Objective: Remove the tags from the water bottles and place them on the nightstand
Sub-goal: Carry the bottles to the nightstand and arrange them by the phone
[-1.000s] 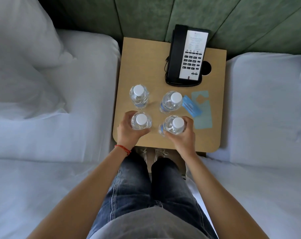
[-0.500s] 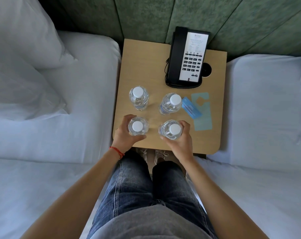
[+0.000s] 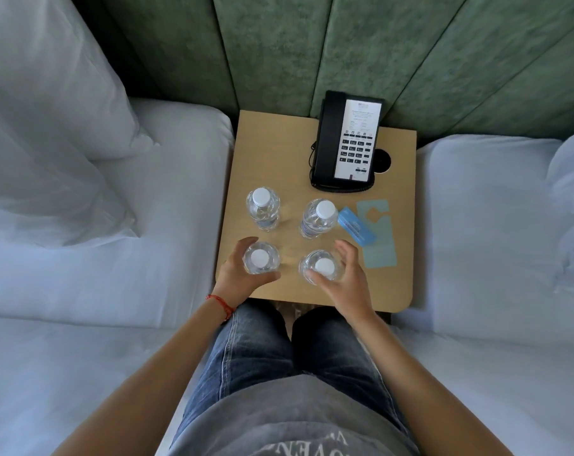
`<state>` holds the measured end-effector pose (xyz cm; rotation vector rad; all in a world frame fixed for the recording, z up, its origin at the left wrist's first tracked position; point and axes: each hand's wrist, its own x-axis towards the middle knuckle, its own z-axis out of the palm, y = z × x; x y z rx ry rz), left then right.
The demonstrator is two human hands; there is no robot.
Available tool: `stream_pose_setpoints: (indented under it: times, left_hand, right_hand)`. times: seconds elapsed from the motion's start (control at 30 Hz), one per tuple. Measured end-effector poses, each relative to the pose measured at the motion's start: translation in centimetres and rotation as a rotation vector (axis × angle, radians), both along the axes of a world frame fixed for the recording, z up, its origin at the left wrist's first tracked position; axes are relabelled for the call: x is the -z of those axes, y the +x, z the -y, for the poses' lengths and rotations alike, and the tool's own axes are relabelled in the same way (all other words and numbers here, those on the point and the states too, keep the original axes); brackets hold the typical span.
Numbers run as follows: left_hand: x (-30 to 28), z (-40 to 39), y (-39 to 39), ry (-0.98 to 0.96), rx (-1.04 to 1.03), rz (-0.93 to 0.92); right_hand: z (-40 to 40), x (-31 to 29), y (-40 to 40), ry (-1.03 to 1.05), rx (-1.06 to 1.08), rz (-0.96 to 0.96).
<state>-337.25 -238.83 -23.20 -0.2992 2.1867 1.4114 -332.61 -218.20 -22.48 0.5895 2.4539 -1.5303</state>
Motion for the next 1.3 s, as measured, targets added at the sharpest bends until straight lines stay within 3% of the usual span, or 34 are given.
stream_pose_setpoints:
  times: [0.2,0.3,0.77,1.03,1.3]
  left_hand:
    - [-1.6,-0.4,-1.5,0.101,-0.153,-0.086]
    - [-2.0,-0.7,-4.2,0.048,-0.149,-0.170]
    - [-0.9,-2.3,-8.9,-0.053,-0.110,-0.218]
    - [-0.6,-2.3,-11.0,-0.155,-0.107,-0.352]
    - [-0.8,-1.8,-16.1,-0.104,-0.100,-0.342]
  right_hand:
    - [-1.1,-2.0,-2.8,-0.043,0.069,-0.151]
    - [-1.4,-2.2,-5.0,0.014,0.092,-0.180]
    - [-0.4,0.2,-8.6,0.029,0.067,-0.120]
    - [-0.4,0.3,-10.9,0.024,0.095,-0.135]
    - [-0.1,-0.5,-16.8,0.060,0.065,-0.170]
